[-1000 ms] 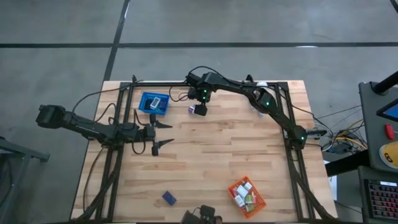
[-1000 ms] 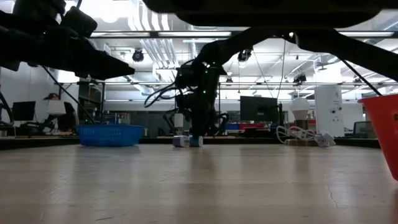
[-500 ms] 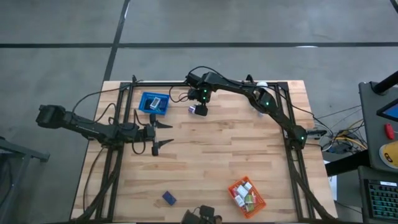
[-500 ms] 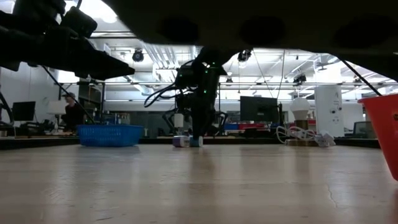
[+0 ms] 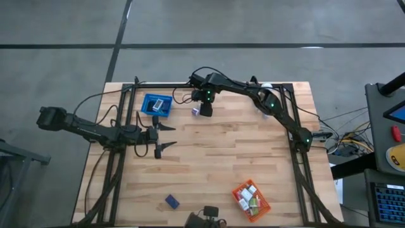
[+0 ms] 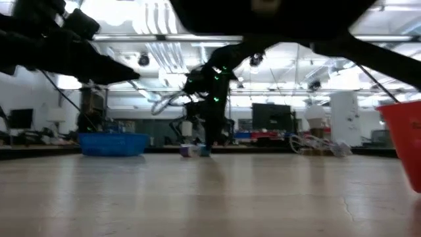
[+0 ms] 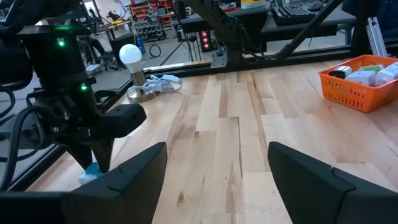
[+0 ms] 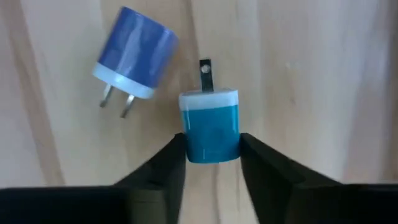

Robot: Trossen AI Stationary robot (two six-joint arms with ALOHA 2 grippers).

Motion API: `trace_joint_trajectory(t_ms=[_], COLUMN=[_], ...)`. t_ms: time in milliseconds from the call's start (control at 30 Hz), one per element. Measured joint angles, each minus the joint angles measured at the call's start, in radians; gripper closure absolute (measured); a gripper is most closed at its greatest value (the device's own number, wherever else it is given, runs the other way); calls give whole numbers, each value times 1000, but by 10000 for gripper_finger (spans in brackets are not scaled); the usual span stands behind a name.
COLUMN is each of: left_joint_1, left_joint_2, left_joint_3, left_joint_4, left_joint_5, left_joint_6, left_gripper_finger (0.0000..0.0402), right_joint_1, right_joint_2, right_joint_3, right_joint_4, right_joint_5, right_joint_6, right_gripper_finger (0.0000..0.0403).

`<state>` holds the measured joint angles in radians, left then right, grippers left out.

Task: Pick & Place Office items
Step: Put the blue charger adapter into the orange bin

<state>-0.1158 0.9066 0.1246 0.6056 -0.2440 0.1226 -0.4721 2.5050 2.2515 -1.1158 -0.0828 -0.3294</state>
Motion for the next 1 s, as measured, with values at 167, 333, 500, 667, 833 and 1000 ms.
trace_joint_trajectory(t_ms=[167,333,500,667,833,1000], left_joint_1=[0,0,0,0,0,0], left_joint_2=[0,0,0,0,0,0], left_joint_3=[0,0,0,0,0,0], left_joint_4=[0,0,0,-1,-1,-5], left_joint_5=[0,0,0,1,9,13], left_joint_6=[0,0,-1,-4,-4,-4], left_gripper_finger=[120,120,120,120,120,120], right_joint_1=[-5,8,21,22,23,20], right_joint_2=[-10,-19,-18,-18,-16,-16], right_joint_3=[7,17,17,16,29,60], right_joint_4=[-19,-77,-100,-101,-101,-116], right_joint_5=[-22,-49,-50,-46,-45,-45], right_joint_6=[-46,-74,-77,-89,-88,-51], right_gripper_finger=[304,390,399,397,396,387])
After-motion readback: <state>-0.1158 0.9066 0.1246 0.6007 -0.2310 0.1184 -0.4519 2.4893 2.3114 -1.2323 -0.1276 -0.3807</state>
